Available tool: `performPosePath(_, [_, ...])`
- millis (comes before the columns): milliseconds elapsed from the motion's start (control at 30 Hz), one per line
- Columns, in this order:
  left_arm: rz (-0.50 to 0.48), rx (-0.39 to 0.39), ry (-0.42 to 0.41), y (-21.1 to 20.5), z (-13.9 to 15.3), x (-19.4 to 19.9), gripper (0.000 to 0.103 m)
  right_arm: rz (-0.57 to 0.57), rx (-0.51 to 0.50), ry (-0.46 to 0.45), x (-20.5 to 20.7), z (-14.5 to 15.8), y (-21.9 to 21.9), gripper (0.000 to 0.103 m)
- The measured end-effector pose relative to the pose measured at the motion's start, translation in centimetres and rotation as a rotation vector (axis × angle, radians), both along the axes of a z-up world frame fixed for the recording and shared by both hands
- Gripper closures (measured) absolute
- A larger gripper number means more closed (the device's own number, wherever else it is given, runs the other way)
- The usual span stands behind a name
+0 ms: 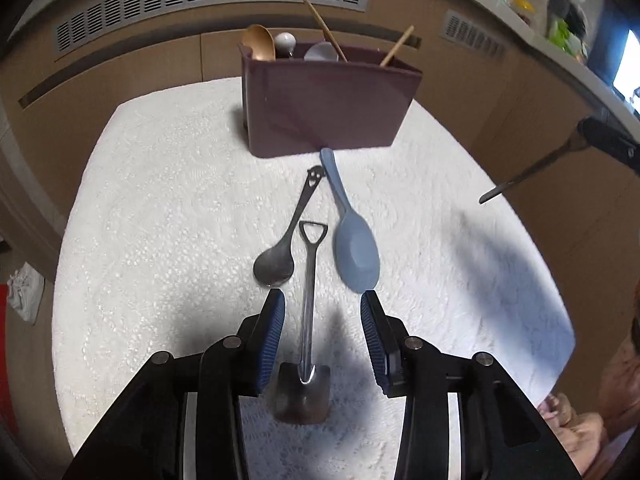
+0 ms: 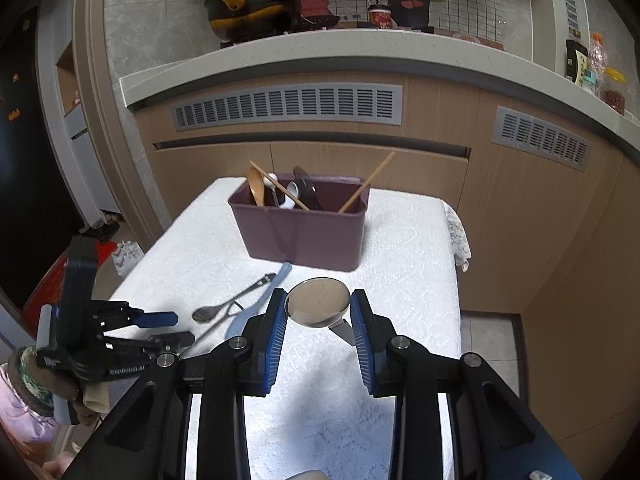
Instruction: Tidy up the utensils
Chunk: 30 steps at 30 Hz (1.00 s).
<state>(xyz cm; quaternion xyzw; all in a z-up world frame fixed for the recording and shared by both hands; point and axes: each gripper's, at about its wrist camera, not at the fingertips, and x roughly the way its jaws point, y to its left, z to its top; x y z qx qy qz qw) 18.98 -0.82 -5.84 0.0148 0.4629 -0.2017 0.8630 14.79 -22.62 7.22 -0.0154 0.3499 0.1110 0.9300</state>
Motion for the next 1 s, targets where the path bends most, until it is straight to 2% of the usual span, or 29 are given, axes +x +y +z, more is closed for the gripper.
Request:
performPosePath(100, [-0.022,0.007,0.019,-1.2,-0.6,1.4,0.062,0.000,-0.002,0.020,0.3,-0.9,0.1,0.074])
performPosePath(200, [-0.051,0.070,0.096,-2.9,-1.8,3.9,0.068,-0.004,-0.013,0.028,0.5,-1.5,0.2,0.074])
performPosePath(300, [-0.034,0.104,0.121,-3.4,-2.2,5.6,0.068,0.001,-0.013,0.034,0.5,-1.9,0.1,0.074])
performPosePath(400, [-0.031,0.061,0.091,-2.7,-1.0,6.0,0.067,0.002,-0.008,0.035,0.5,-2.1,0.0,0.074])
performPosePath(467, [-0.034,0.025,0.039,-1.9,-0.1,5.4,0.065,0.006,-0.002,0.033,0.5,-2.2,-0.2,0.074])
performPosePath(533, [-0.012,0.034,-0.016,-0.8,0.2,4.4,0.054,0.009,0.000,0.035,0.7,-2.3,-0.3,0.074])
performPosePath(633, [0.017,0.056,-0.078,0.1,-0.4,2.6,0.049,0.007,0.011,0.036,0.7,-2.4,-0.5,0.074])
performPosePath(867, [0.077,0.077,-0.038,-0.1,-3.4,3.3,0.049,0.007,0.024,0.040,1.1,-2.4,-0.3,0.074])
performPosePath(967, [0.095,0.051,-0.046,-0.3,-3.5,3.7,0.056,0.005,0.015,0.041,1.0,-2.5,-0.2,0.074])
performPosePath(1000, [0.090,0.049,-0.060,-0.5,-3.4,3.5,0.067,0.004,0.012,0.042,1.0,-2.5,-0.1,0.074])
